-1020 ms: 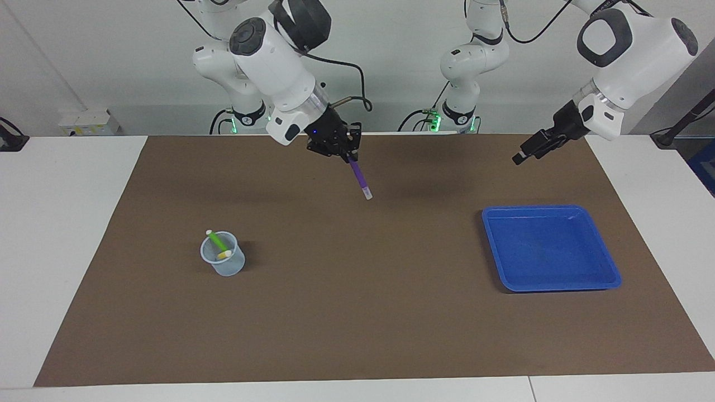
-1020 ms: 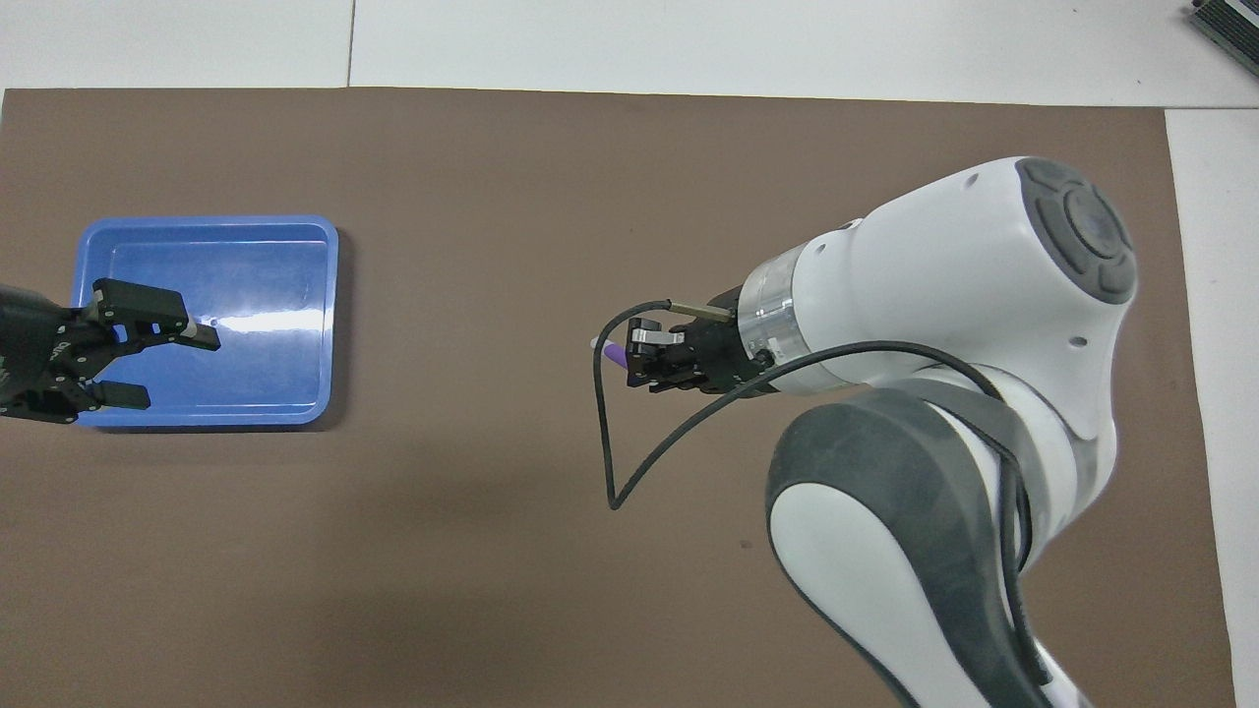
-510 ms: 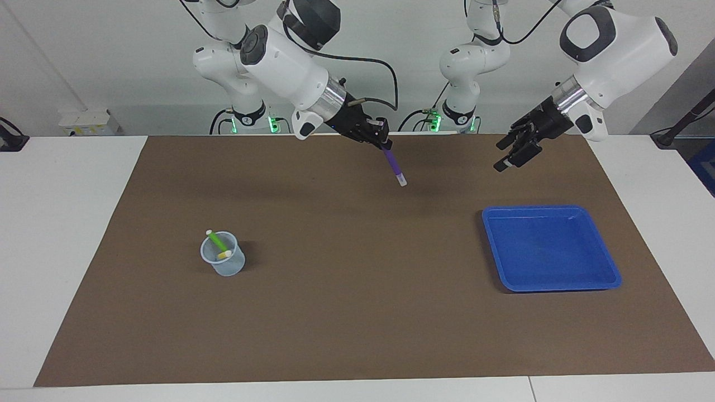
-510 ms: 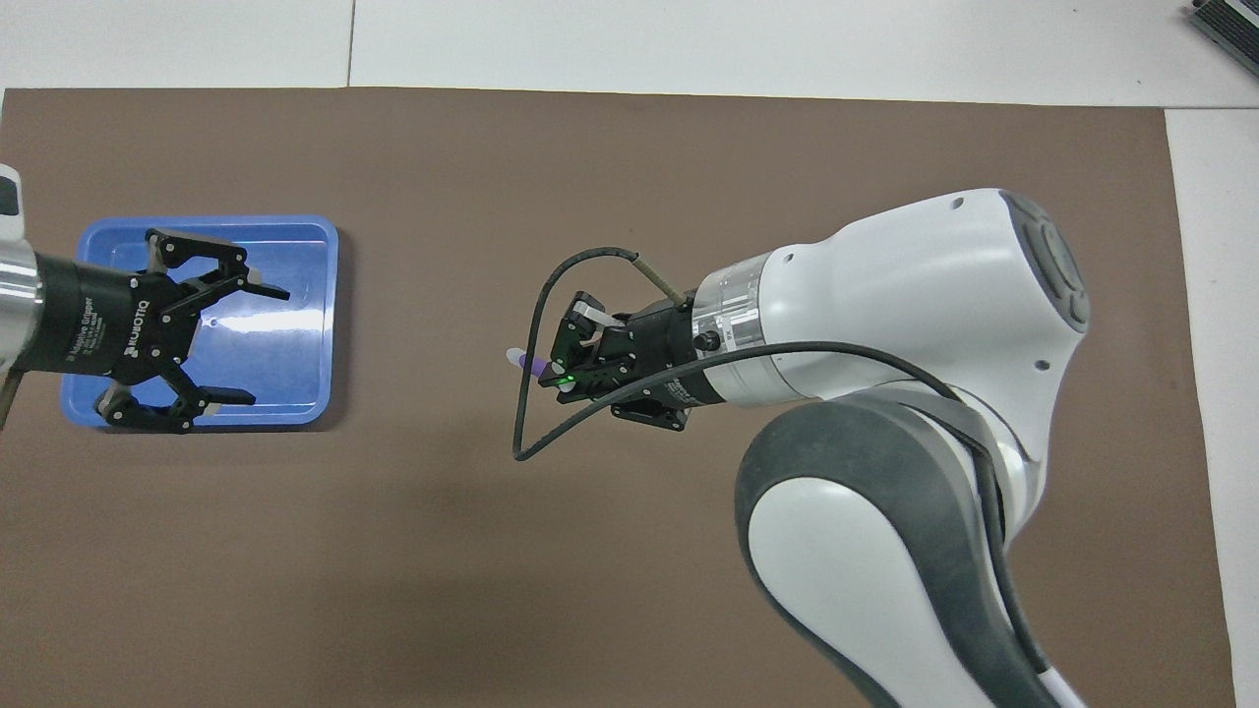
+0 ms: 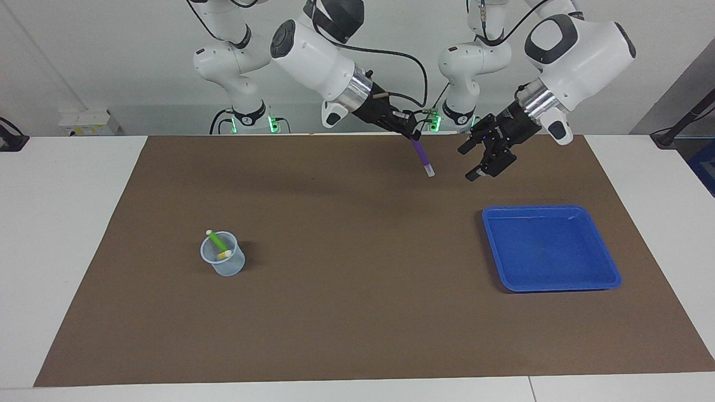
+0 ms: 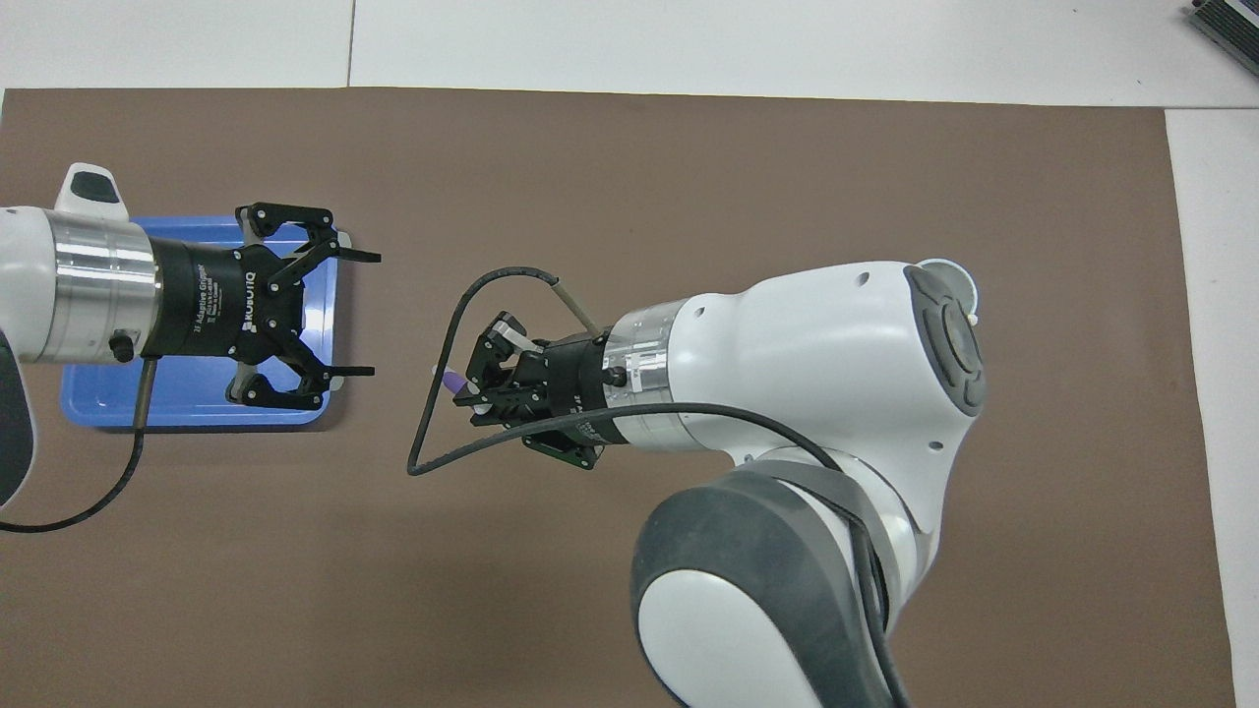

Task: Right arm passes pens to left for tray arrangement
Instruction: 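Carry the purple pen toward the left gripper while the left gripper opens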

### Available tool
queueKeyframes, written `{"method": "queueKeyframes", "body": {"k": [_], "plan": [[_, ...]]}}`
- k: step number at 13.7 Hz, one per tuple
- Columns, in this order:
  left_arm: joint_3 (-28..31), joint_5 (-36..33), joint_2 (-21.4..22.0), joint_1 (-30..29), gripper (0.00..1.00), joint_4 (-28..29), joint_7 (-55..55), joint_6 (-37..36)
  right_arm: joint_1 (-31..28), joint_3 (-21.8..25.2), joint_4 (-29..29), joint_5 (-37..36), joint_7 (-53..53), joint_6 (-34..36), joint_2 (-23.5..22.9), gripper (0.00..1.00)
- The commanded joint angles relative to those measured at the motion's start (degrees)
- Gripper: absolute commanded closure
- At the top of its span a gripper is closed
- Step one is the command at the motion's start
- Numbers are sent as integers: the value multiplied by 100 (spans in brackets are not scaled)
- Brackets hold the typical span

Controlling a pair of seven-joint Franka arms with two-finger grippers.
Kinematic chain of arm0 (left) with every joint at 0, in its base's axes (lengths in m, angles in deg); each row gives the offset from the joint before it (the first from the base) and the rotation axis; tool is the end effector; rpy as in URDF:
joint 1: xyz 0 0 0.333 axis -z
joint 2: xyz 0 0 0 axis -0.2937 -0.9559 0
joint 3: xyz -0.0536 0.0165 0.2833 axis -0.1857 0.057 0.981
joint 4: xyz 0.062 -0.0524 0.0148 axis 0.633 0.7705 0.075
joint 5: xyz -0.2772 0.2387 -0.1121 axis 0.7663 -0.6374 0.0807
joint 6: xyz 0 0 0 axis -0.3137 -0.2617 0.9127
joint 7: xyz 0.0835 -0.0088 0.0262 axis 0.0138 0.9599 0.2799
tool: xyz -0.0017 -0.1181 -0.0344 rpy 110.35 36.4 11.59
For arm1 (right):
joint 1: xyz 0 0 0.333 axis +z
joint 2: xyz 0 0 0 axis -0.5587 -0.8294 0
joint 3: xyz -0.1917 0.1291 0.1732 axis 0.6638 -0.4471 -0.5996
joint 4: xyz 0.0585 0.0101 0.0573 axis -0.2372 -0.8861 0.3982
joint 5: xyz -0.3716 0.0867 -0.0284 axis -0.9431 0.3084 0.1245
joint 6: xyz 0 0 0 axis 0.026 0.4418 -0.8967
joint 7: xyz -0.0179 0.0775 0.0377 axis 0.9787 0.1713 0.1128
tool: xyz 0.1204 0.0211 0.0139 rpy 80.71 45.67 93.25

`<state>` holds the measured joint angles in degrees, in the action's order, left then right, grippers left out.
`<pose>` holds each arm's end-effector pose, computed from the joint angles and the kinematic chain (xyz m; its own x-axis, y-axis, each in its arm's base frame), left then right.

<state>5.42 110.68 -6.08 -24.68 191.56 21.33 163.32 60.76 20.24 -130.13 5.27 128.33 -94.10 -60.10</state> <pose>0.5275 -0.1526 0.5344 0.2100 0.7835 -0.5848 0.9761 -0.1333 0.1718 0.4880 0.3984 0.5326 0.7469 -0.4397 -0.4988 -0.6647 -0.5127 -0.5435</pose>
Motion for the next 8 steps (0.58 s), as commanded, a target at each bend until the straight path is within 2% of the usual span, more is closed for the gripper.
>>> {"method": "queueKeyframes", "body": {"k": [1,4,6,8], "plan": [[68,134,111,205,2,311,56,101,36,-24,-62,181,140,-213,26,100],[68,134,261,399,3,602,56,312,247,-33,-62,181,300,-495,17,100],[68,134,270,443,3,594,30,102,265,-33,-62,181,308,-521,17,100],[138,134,305,339,3,558,-284,-423,265,-33,-62,172,308,-513,17,100]]}}
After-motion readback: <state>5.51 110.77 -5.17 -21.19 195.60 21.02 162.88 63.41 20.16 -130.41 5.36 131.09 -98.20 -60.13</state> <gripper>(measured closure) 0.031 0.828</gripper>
